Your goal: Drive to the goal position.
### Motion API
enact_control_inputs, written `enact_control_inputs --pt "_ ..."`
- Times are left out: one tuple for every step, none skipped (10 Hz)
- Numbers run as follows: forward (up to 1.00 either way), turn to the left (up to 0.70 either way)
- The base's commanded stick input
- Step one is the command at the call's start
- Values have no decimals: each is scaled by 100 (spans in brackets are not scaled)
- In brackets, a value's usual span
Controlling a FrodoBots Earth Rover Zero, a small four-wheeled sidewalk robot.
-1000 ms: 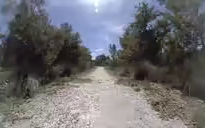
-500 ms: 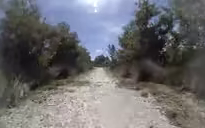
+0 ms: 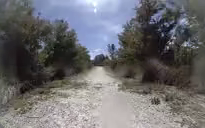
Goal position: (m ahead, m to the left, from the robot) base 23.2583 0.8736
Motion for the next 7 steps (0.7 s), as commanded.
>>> enact_control_inputs --pt "70 0" --pt "70 0" --pt "70 0" --pt "70 0" --pt "70 0" --pt "70 0" --pt "70 0"
